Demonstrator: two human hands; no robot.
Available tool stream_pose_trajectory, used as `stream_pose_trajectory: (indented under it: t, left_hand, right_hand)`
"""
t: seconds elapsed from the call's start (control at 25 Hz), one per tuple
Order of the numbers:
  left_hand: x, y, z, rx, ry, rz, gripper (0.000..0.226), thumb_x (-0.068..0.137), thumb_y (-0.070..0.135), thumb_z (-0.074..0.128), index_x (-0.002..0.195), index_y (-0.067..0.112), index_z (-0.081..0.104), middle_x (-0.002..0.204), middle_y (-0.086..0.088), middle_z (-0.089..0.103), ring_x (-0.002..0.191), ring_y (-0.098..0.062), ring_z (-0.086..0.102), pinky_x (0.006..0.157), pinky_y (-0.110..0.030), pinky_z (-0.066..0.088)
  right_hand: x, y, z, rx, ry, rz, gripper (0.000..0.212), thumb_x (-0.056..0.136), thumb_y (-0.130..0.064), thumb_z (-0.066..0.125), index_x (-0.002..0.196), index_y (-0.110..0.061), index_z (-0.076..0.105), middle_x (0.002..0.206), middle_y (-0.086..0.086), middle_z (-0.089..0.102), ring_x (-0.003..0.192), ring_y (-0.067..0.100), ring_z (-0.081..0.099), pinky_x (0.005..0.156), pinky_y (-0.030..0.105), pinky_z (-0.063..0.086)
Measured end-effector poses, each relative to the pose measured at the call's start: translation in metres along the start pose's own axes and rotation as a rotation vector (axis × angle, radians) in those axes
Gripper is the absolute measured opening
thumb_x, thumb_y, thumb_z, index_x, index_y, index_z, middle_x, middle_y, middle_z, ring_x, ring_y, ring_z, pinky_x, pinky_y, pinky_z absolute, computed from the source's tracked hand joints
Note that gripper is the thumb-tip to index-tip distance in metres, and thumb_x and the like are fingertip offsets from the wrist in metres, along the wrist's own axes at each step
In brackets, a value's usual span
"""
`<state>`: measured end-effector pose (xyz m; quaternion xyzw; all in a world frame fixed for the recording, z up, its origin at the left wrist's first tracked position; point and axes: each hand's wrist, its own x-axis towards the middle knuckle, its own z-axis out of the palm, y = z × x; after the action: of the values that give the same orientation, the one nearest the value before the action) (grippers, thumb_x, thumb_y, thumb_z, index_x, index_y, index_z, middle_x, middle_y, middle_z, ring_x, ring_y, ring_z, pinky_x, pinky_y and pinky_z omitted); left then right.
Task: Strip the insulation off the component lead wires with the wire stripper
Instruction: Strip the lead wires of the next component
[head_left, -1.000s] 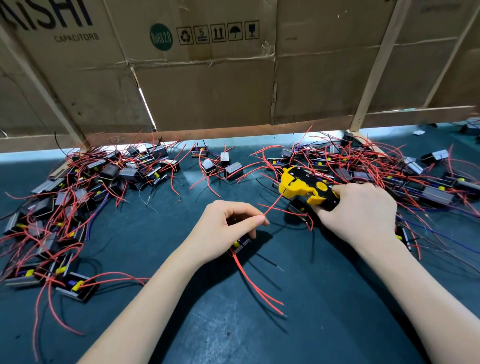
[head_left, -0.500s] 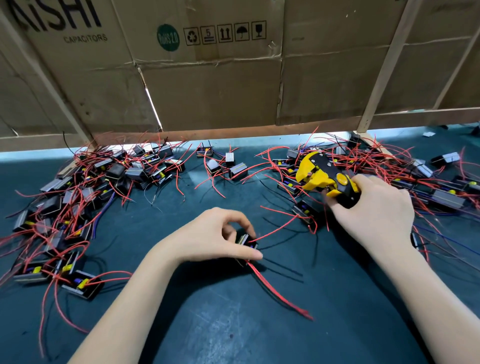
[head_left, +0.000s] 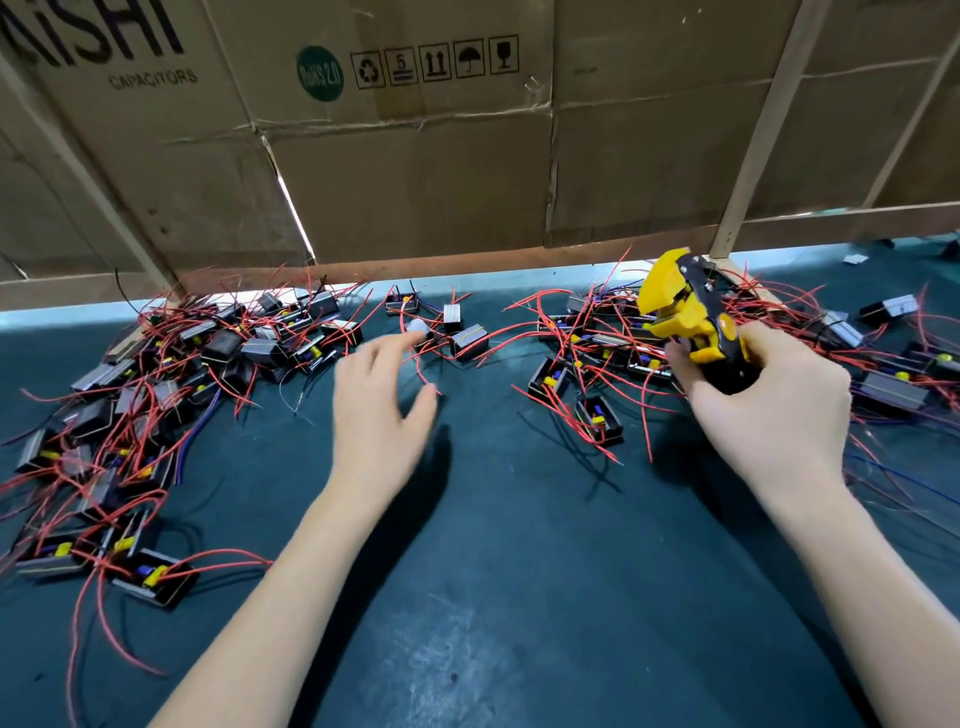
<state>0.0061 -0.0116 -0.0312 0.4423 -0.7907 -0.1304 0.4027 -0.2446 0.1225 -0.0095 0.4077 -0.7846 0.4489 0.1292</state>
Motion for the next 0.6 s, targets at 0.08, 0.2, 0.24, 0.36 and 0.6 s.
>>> stream_pose_trajectory:
  t: [0.08,0.2,0.24,0.36,0.6]
  left_hand:
    - [0.006,-0.017,-0.005,0.121,-0.031,-0.091,0.041,0.086,0.006,0.065,0.125,0.018,0.065,0.128,-0.003,0.061,0.120,-0.028,0.049,0.104,-0.034,0.035]
    - [0.006,-0.026,-0.005,-0.039,-0.051,-0.234,0.021,0.089,0.009,0.065,0.103,0.020,0.076,0.108,0.003,0.073,0.091,-0.004,0.065,0.089,-0.016,0.044]
    - [0.007,-0.024,-0.005,-0.075,-0.019,-0.245,0.019,0.088,0.010,0.065,0.093,0.024,0.077,0.099,0.005,0.076,0.075,0.006,0.063,0.078,-0.008,0.043]
    - [0.012,-0.022,-0.012,-0.194,0.053,-0.190,0.030,0.087,0.006,0.065,0.080,0.034,0.073,0.085,0.013,0.075,0.071,0.008,0.061,0.076,-0.016,0.049]
    - [0.010,-0.007,-0.032,-0.684,0.028,-0.050,0.021,0.088,0.005,0.063,0.097,0.020,0.075,0.086,0.001,0.076,0.084,-0.013,0.070,0.080,-0.018,0.051]
  right_hand:
    - [0.001,0.001,-0.001,0.054,0.011,-0.011,0.039,0.083,-0.050,0.066,0.072,-0.013,0.058,0.066,0.005,0.057,0.066,0.032,0.051,0.063,0.038,0.042]
    - [0.000,0.000,-0.002,0.072,0.013,-0.031,0.039,0.084,-0.050,0.065,0.072,-0.013,0.059,0.066,0.005,0.057,0.065,0.031,0.050,0.063,0.038,0.042]
    - [0.000,0.000,-0.002,0.071,0.013,-0.035,0.039,0.083,-0.049,0.065,0.071,-0.013,0.058,0.065,0.006,0.056,0.064,0.031,0.049,0.063,0.039,0.042]
    - [-0.001,-0.001,-0.003,0.073,0.014,-0.035,0.040,0.083,-0.049,0.066,0.069,-0.013,0.056,0.064,0.005,0.055,0.063,0.030,0.049,0.062,0.039,0.043]
    - [-0.002,-0.001,-0.002,0.066,0.005,-0.048,0.041,0.082,-0.047,0.069,0.066,-0.014,0.051,0.063,0.005,0.053,0.063,0.031,0.048,0.061,0.039,0.042]
